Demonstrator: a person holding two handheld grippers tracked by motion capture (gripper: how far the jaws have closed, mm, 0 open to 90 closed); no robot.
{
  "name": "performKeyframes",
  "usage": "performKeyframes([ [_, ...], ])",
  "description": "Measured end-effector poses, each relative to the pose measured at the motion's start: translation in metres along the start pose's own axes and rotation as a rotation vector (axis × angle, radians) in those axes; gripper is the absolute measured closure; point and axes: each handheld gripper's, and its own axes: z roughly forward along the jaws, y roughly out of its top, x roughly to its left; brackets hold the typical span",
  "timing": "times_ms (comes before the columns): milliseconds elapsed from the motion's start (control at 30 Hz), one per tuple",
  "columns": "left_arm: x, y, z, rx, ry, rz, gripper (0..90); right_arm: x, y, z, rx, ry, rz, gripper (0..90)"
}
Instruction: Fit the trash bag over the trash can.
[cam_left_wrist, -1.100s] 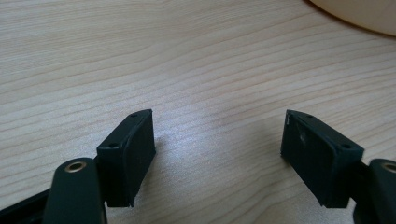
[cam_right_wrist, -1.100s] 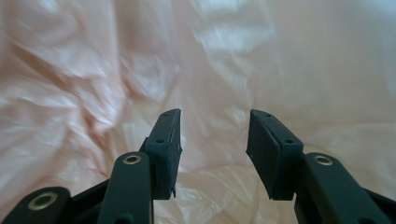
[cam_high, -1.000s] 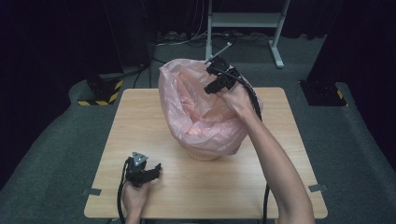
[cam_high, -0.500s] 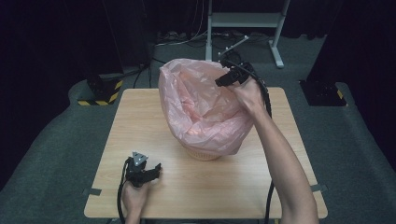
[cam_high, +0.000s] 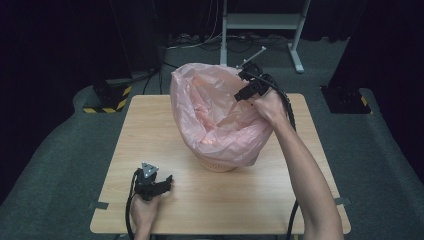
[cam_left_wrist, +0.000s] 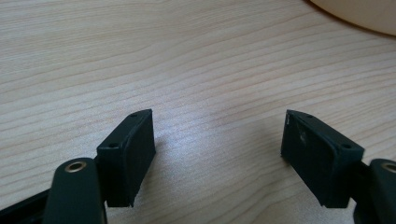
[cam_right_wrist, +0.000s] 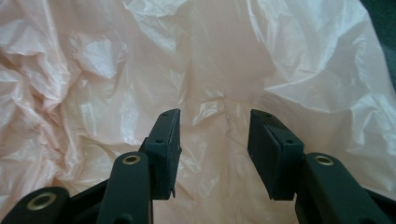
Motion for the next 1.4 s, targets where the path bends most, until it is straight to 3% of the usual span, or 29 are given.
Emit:
performKeyframes([
  [200,0.000,0.000,0.000,0.001,0.001,0.001,25.9,-0.001,-0.005,-0.015,-0.062,0.016,-0.004,54.0],
  [467,0.000,0.000,0.000,0.000,0.001,0.001,26.0,-0.012,-0.014,-0.004,-0.031,0.016,0.027,54.5],
  [667,0.000,0.000,0.000,0.000,0.001,0.002,26.1,-0.002,-0.007,-0.009,-0.060,0.018,-0.002,53.8],
  [833,0.000,0.000,0.000,0.000,0.001,0.002,26.0,0.013,0.010,-0.016,-0.101,0.022,-0.032,53.9],
  [967,0.000,0.000,0.000,0.000,0.001,0.002,26.0,0.023,0.024,-0.006,-0.119,0.027,-0.040,53.9],
  [1400,0.000,0.000,0.000,0.000,0.001,0.002,25.9,0.026,0.039,0.040,-0.005,-0.034,-0.023,51.5],
])
